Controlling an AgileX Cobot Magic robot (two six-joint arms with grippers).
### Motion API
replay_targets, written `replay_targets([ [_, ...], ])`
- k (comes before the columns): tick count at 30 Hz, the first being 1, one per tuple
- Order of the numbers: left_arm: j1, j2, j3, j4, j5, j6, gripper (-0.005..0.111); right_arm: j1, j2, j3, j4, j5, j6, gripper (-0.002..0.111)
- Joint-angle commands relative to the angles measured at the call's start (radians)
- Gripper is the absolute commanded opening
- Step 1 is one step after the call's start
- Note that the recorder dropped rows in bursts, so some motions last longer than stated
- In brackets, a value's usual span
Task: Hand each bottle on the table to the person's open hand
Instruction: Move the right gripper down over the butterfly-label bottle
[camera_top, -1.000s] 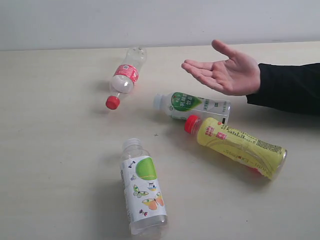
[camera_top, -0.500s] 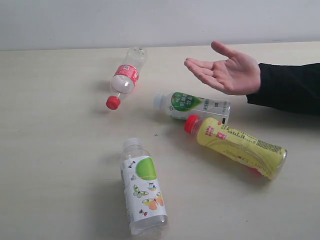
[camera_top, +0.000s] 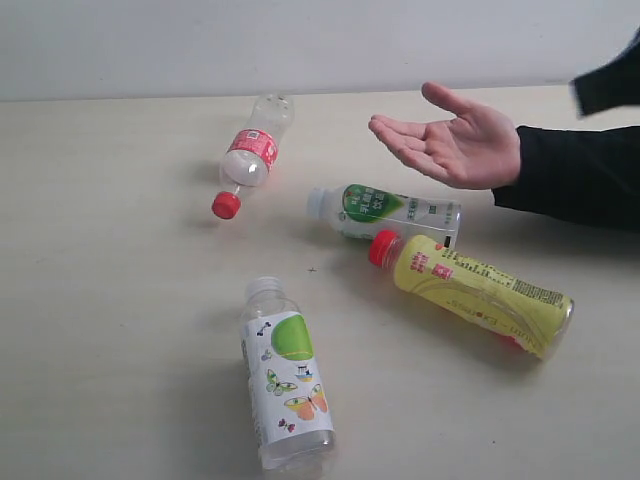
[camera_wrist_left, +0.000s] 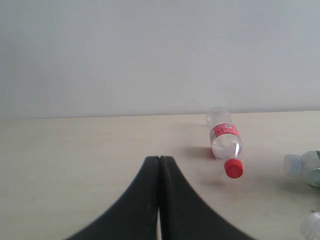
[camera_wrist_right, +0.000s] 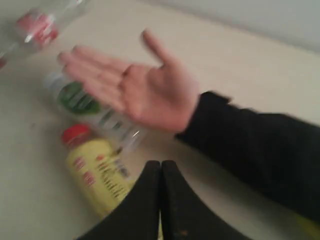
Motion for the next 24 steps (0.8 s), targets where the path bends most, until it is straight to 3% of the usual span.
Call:
replay_targets([
  [1, 0.001, -0.006, 0.000, -0.004, -0.002, -0.007, 0.000, 0.178, 0.165, -0.018, 0.012, 0.093, 0.025, 0.000],
  [5, 0.001, -0.006, 0.000, -0.004, -0.002, -0.007, 0.000, 0.255, 0.292, -0.016, 0.076, 0.091, 0.020, 0.000],
  [13, 0.001, -0.006, 0.000, -0.004, -0.002, -0.007, 0.000, 0.259, 0.414, -0.061, 0.271, 0.123, -0.048, 0.000],
  [19, 0.001, -0.006, 0.000, -0.004, -0.002, -0.007, 0.000, 0.347, 0.437, -0.139, 0.274, 0.142, -0.030, 0.023],
  [24, 0.001, -0.006, 0.000, -0.004, -0.002, -0.007, 0.000, 0.440, 0.441, -0.190, 0.278, 0.198, -0.022, 0.029],
])
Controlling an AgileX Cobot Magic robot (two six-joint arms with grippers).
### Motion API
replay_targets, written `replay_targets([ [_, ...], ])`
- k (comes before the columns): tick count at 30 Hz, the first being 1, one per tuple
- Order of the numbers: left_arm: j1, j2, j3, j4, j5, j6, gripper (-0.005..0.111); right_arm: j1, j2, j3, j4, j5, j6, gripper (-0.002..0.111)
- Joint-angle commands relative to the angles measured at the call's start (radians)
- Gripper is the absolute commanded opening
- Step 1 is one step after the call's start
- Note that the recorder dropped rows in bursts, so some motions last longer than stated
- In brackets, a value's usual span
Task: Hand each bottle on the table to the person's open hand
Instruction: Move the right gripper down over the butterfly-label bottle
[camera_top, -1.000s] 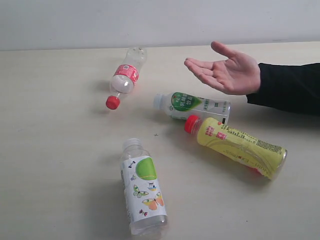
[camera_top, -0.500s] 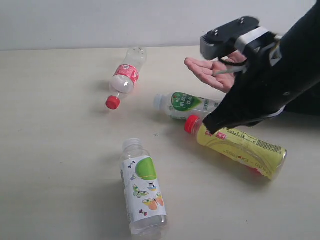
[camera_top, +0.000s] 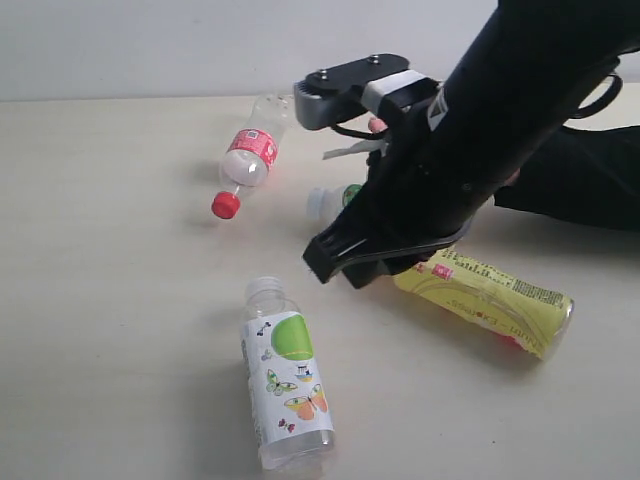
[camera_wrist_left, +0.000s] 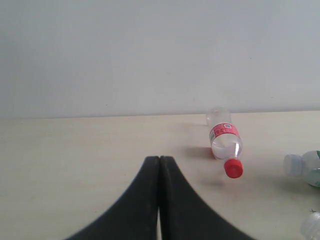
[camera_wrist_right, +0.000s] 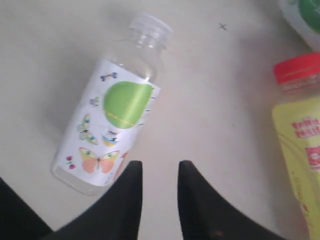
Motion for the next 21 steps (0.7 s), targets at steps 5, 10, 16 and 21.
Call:
replay_targets([
  [5, 0.001, -0.006, 0.000, -0.004, -0.002, -0.007, 0.000, 0.069, 0.012, -0.037, 0.062, 0.024, 0.008, 0.029],
  [10, 0.001, -0.006, 0.000, -0.004, -0.002, -0.007, 0.000, 0.083, 0.053, -0.037, 0.057, -0.011, 0.099, 0.042],
  [16, 0.001, -0.006, 0.000, -0.004, -0.002, -0.007, 0.000, 0.162, 0.125, -0.037, -0.015, -0.111, 0.197, 0.063],
  [21, 0.001, -0.006, 0.000, -0.004, -0.002, -0.007, 0.000, 0.221, 0.199, -0.037, -0.110, -0.176, 0.257, 0.077],
])
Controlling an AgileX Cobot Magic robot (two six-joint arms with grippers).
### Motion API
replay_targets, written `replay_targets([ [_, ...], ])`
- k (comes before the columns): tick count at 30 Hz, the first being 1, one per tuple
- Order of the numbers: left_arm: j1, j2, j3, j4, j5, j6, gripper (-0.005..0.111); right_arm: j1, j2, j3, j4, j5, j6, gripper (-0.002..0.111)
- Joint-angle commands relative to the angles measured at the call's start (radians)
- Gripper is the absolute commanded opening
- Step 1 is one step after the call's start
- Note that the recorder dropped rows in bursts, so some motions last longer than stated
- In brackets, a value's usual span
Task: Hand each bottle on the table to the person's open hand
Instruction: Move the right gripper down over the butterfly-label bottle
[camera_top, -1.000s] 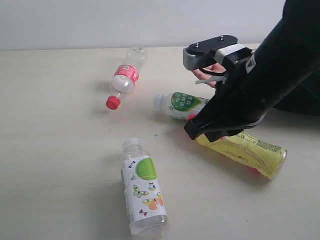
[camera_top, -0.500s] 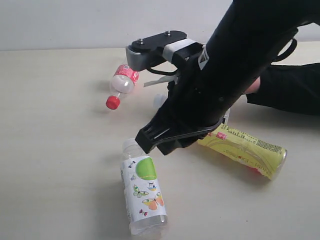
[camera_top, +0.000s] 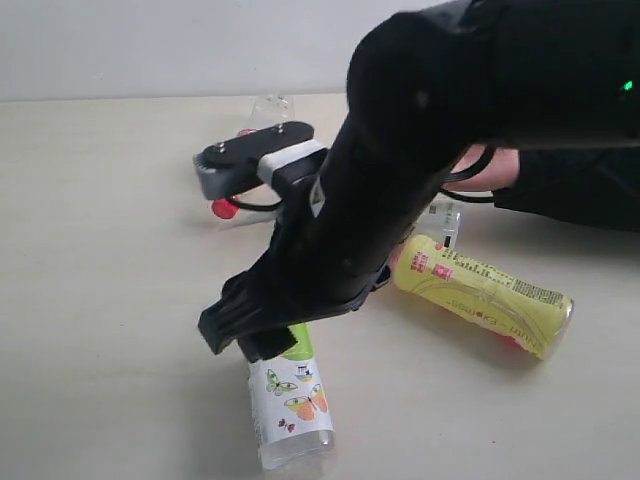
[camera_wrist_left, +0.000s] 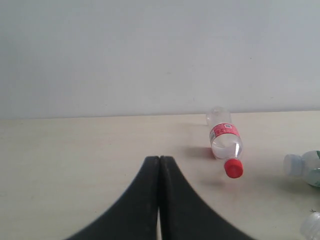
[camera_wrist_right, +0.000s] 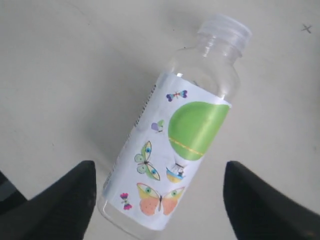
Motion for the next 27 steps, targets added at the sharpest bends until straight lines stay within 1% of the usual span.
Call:
replay_targets([
  [1, 0.001, -0.006, 0.000, -0.004, -0.002, -0.007, 0.000, 0.031, 0.062, -0.006, -0.085, -0.060, 0.079, 0.078],
  [5, 0.001, -0.006, 0.000, -0.004, -0.002, -0.007, 0.000, 0.031, 0.128, -0.006, -0.117, -0.073, 0.151, 0.079],
  [15, 0.001, -0.006, 0.000, -0.004, -0.002, -0.007, 0.000, 0.031, 0.174, -0.006, -0.115, -0.157, 0.165, 0.079],
  [22, 0.001, -0.006, 0.000, -0.004, -0.002, -0.007, 0.000, 0.031, 0.195, -0.006, -0.115, -0.157, 0.165, 0.079],
  [27, 0.001, -0.006, 0.000, -0.004, -0.002, -0.007, 0.000, 0.031, 0.227, -0.006, -0.080, -0.157, 0.154, 0.079],
])
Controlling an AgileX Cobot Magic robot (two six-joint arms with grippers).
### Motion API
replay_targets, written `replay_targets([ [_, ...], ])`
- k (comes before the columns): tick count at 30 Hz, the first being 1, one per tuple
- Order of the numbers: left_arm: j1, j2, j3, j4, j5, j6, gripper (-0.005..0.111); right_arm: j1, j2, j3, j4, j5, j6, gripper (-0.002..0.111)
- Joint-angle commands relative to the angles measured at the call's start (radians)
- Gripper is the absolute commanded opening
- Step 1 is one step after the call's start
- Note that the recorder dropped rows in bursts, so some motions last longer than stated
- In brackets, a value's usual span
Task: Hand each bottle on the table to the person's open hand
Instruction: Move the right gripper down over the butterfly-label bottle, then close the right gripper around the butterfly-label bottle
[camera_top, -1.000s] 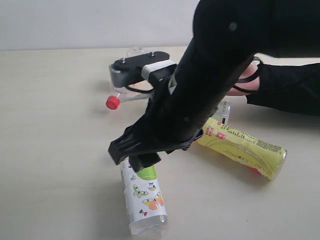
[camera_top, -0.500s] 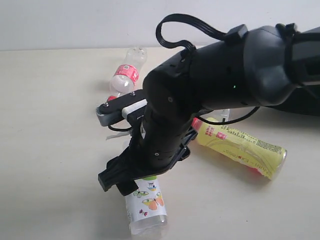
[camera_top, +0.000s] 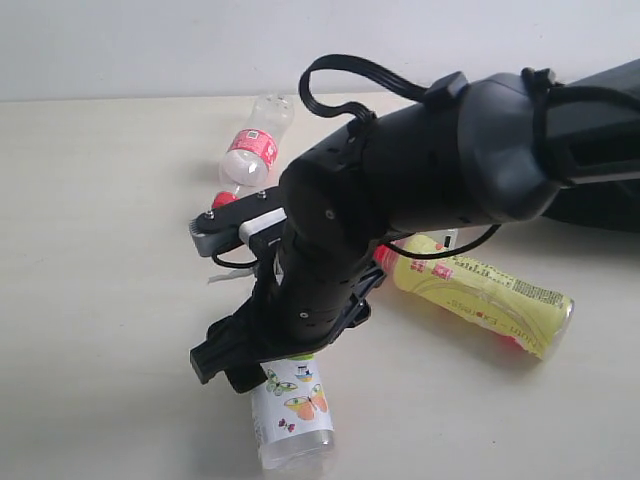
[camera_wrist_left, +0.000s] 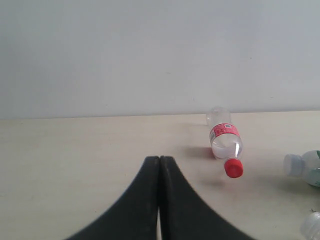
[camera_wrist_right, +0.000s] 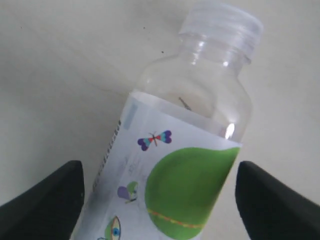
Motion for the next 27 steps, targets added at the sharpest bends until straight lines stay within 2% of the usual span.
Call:
replay_targets([
  [1, 0.001, -0.006, 0.000, -0.004, -0.002, -0.007, 0.000, 0.000, 0.027, -0.006, 0.022, -0.010, -0.013, 0.079],
  [22, 0.001, -0.006, 0.000, -0.004, -0.002, -0.007, 0.000, 0.000, 0.077, -0.006, 0.033, 0.001, -0.067, 0.078],
  [26, 0.001, -0.006, 0.000, -0.004, -0.002, -0.007, 0.000, 0.000, 0.077, -0.006, 0.033, 0.001, -0.067, 0.071],
  [27, 0.001, -0.006, 0.000, -0.004, -0.002, -0.007, 0.000, 0.000, 0.077, -0.006, 0.033, 0.001, -0.069, 0.063],
])
